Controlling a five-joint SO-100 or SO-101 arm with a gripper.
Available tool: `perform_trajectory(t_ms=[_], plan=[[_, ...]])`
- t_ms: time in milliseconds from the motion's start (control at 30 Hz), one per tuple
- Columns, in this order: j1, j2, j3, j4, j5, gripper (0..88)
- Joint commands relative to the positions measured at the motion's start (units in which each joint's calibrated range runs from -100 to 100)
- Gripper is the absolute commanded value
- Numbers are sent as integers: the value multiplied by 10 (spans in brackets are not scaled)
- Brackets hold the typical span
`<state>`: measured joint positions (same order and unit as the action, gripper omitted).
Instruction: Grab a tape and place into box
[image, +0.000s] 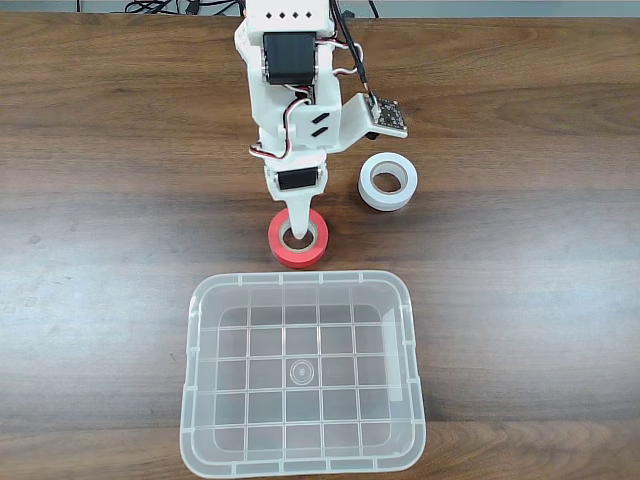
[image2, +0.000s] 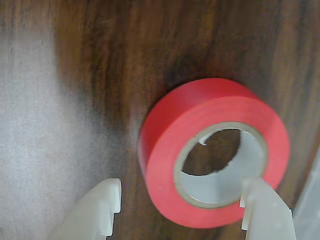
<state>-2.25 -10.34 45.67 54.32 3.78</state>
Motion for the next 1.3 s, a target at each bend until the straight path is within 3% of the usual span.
perform_trajectory(t_ms=[0, 133, 300, 967, 1100, 1267], plan=[[10, 19, -51, -13, 5, 234], [22, 45, -55, -25, 5, 229], [20, 78, -66, -38, 12, 134], [22, 89, -123, -2, 15, 124], [20, 91, -99, -10, 15, 56], [20, 91, -94, -11, 15, 56]])
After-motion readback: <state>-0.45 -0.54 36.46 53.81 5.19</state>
